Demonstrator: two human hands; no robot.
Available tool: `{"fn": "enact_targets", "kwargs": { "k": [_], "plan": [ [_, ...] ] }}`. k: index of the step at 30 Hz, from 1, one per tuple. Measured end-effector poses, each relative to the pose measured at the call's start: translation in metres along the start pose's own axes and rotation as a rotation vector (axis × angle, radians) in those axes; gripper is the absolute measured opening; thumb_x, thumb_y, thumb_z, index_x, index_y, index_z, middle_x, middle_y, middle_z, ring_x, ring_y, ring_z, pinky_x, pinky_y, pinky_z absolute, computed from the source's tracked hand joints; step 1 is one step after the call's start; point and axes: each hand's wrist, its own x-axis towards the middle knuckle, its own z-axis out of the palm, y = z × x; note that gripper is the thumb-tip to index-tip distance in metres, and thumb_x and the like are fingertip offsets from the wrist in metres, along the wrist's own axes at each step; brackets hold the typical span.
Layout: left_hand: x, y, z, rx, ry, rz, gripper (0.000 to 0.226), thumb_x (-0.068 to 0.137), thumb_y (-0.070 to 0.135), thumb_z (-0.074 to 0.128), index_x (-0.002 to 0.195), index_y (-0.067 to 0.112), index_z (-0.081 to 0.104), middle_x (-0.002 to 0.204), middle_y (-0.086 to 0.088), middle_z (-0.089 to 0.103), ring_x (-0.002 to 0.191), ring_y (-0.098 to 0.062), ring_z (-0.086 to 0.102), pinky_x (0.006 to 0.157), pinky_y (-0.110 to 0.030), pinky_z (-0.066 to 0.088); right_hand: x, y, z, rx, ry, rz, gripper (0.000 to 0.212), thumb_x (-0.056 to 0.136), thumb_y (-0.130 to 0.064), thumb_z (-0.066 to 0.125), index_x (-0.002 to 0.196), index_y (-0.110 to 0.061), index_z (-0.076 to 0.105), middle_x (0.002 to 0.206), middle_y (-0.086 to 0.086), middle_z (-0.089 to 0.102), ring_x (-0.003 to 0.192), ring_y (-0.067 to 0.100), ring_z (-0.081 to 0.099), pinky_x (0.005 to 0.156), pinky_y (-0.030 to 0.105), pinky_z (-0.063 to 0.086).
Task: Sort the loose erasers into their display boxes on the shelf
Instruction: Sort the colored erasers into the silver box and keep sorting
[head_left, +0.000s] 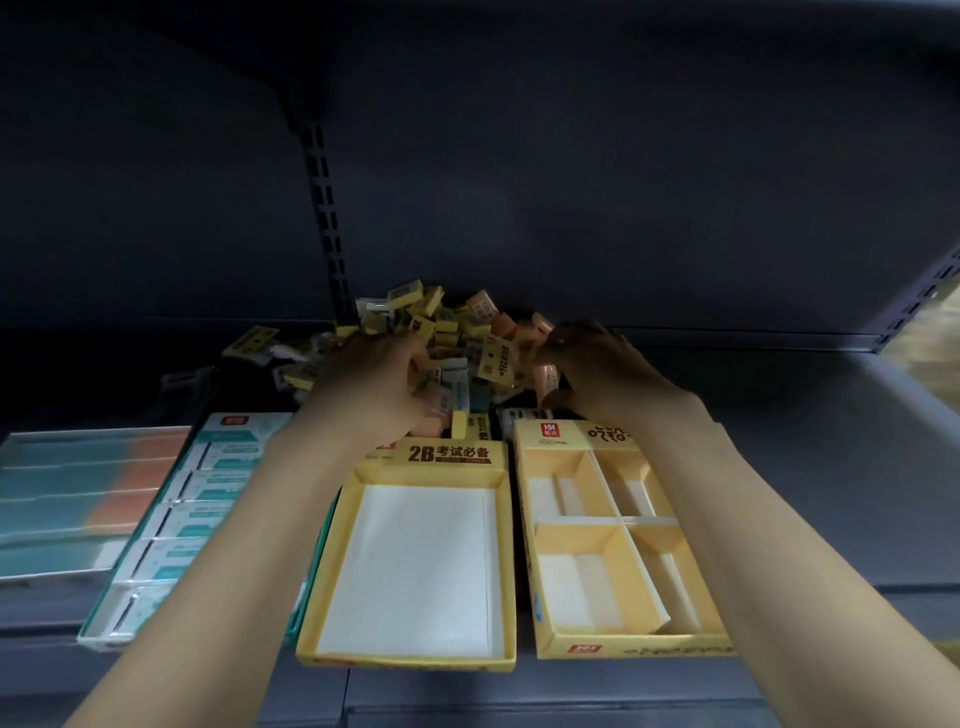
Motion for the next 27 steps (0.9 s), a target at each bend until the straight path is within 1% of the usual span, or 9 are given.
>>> {"fn": "enact_targets", "kwargs": {
  "k": [3,6,9,13,17,19,22,24,27],
  "plan": [
    [0.008,0.006,0.002,0.057,-0.010,-0.032,0.026,0.083,0.037,0.063,0.096,0.022,0.046,0.091,0.003,0.056,0.086,-0.019,0.051,0.069,-0.031,0.038,-0.001,-0.002,-0.003,0.001,0.005,0.043,0.042,0.084,-0.030,0.068,0.122,-0.018,0.053,0.128,0.004,0.051,0.124,0.023,0.041,0.101,0.034,0.035],
    [0.013,0.012,0.009,0.095,-0.074,-0.069,0.026,0.082,0.037,0.063,0.093,0.023,0.045,0.088,0.002,0.053,0.086,-0.021,0.051,0.068,-0.032,0.041,-0.003,-0.004,-0.005,-0.049,0.004,0.047,0.040,0.087,-0.030,0.064,0.122,-0.016,0.050,0.124,0.006,0.056,0.119,0.026,0.049,0.099,0.035,0.037],
    [0.014,0.017,0.015,0.132,-0.121,-0.087,0.025,0.085,0.034,0.061,0.100,0.021,0.046,0.092,0.000,0.052,0.089,-0.022,0.052,0.071,-0.034,0.045,-0.006,-0.006,-0.008,-0.022,-0.004,0.066,0.041,0.091,-0.029,0.058,0.128,-0.016,0.046,0.121,0.006,0.058,0.115,0.027,0.053,0.096,0.035,0.040],
    [0.017,0.020,0.016,0.155,-0.113,-0.057,0.028,0.087,0.031,0.060,0.110,0.021,0.047,0.098,-0.002,0.052,0.090,-0.022,0.051,0.069,-0.033,0.040,-0.010,-0.002,-0.009,0.066,0.025,0.088,0.036,0.090,-0.022,0.059,0.123,-0.014,0.047,0.117,0.006,0.058,0.106,0.026,0.058,0.088,0.038,0.049],
    [0.019,0.017,0.018,0.173,-0.092,-0.014,0.028,0.086,0.027,0.062,0.111,0.020,0.052,0.107,-0.003,0.055,0.097,-0.022,0.050,0.077,-0.032,0.041,-0.013,-0.002,-0.011,0.154,0.027,0.089,0.041,0.090,-0.011,0.058,0.128,-0.011,0.043,0.123,0.008,0.054,0.110,0.026,0.056,0.087,0.031,0.048],
    [0.021,0.018,0.016,0.167,-0.077,0.000,0.022,0.086,0.027,0.063,0.105,0.021,0.056,0.105,-0.002,0.056,0.097,-0.021,0.050,0.079,-0.033,0.043,-0.015,-0.003,-0.012,0.176,0.018,0.084,0.040,0.090,-0.010,0.057,0.127,-0.011,0.043,0.122,0.009,0.054,0.107,0.025,0.057,0.085,0.032,0.049],
    [0.026,0.026,0.015,0.110,-0.075,0.110,0.009,0.089,0.023,0.059,0.095,0.021,0.064,0.106,-0.001,0.059,0.100,-0.021,0.052,0.079,-0.028,0.039,-0.016,-0.005,-0.013,0.176,0.022,0.081,0.038,0.091,-0.011,0.055,0.127,-0.012,0.043,0.115,0.008,0.056,0.100,0.024,0.059,0.082,0.034,0.051],
    [0.029,0.033,0.017,0.104,-0.118,0.151,0.014,0.090,0.023,0.057,0.099,0.018,0.067,0.110,-0.002,0.058,0.108,-0.023,0.051,0.082,-0.028,0.036,-0.017,-0.006,-0.014,0.189,0.023,0.080,0.036,0.091,-0.011,0.054,0.125,-0.013,0.045,0.114,0.009,0.057,0.099,0.024,0.059,0.083,0.036,0.051],
    [0.035,0.034,0.026,0.218,-0.208,0.140,0.026,0.087,0.033,0.060,0.107,0.018,0.067,0.117,-0.003,0.055,0.117,-0.025,0.046,0.094,-0.034,0.036,-0.021,-0.005,-0.014,0.174,0.025,0.085,0.027,0.091,-0.013,0.055,0.118,-0.015,0.050,0.114,0.008,0.058,0.099,0.025,0.058,0.083,0.037,0.051]
  ]
}}
